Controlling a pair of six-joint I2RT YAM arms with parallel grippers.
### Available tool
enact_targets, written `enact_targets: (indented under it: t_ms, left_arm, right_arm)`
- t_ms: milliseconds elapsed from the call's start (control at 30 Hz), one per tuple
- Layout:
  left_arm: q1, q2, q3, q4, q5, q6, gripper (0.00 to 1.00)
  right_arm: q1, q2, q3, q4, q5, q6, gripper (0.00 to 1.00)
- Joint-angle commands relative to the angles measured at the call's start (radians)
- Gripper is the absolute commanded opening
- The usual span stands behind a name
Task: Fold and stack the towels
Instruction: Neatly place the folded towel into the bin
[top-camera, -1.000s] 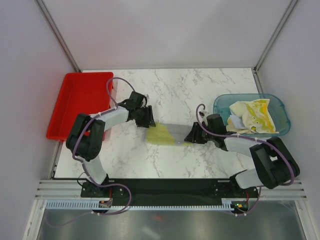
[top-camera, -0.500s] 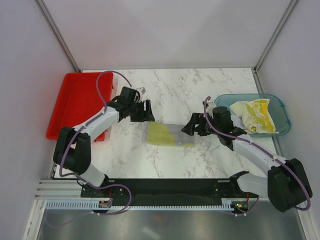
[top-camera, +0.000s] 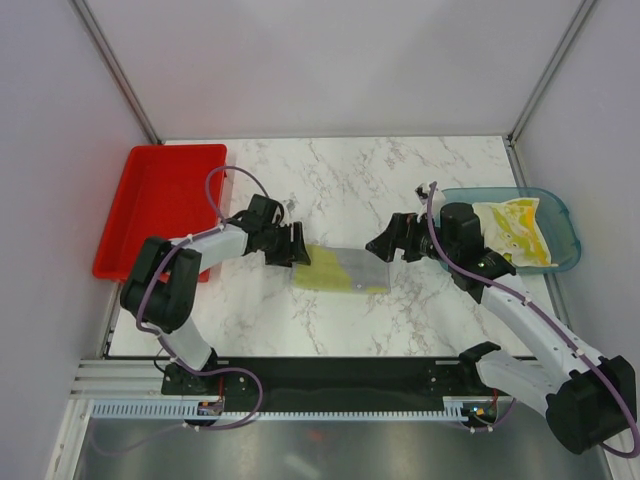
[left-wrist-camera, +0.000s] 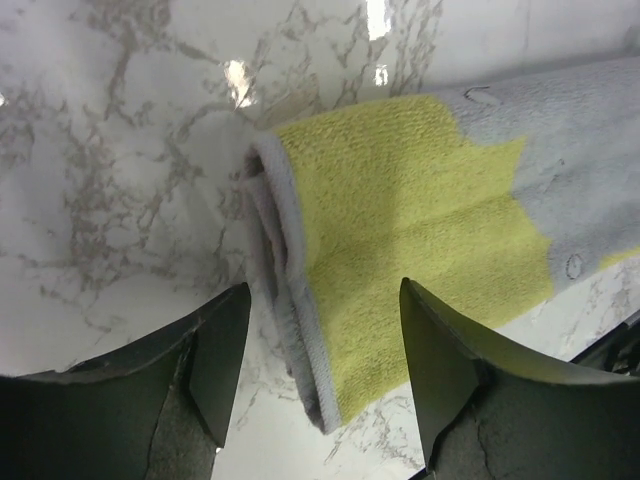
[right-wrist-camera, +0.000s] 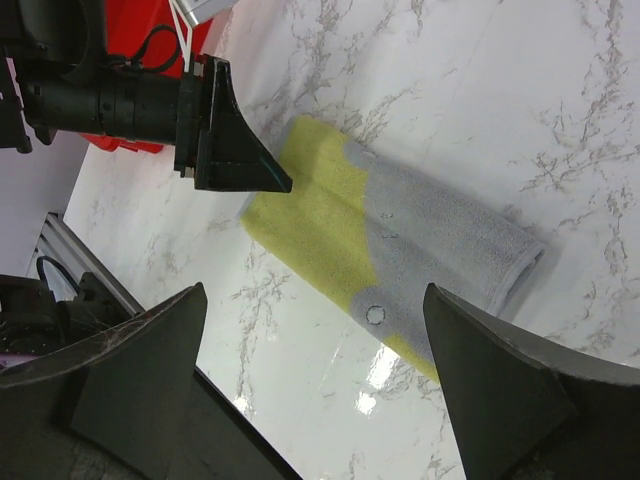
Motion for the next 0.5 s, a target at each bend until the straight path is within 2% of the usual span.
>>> enact_targets:
  t_ms: [0, 167, 267, 300, 400, 467]
  left_arm:
    - [-0.008, 0.059, -0.015, 0.068, 0.024, -0.023, 0.68]
    - [-0.025, 0.082, -0.018, 0.065, 0.017, -0.037, 0.57]
    - [-0.036, 0.084, -0.009, 0.028, -0.028, -0.046, 0.38]
    - [-0.038, 0.085, 0.006, 0.017, -0.042, -0.052, 0.24]
    - [-0.039, 0.092, 0.062, -0.038, -0.040, -0.057, 0.02]
    - [-0.039, 0.085, 0.102, -0.105, -0.058, -0.057, 0.02]
  right_arm:
    - [0.002, -0.011, 0.026, -0.017, -0.002, -0.023, 0.98]
    - [0.003, -0.007, 0.027, -0.018, -0.005, -0.026, 0.98]
    - [0.003, -0.004, 0.032, -0.018, -0.009, -0.026, 0.98]
    - [0.002, -0.007, 0.037, -0.018, -0.009, -0.025, 0.98]
    - [0.002, -0.013, 0.043, -0.018, -0.009, -0.031, 0.98]
    - [0.002, -0.016, 0.044, -0.021, -0.009, -0.034, 0.98]
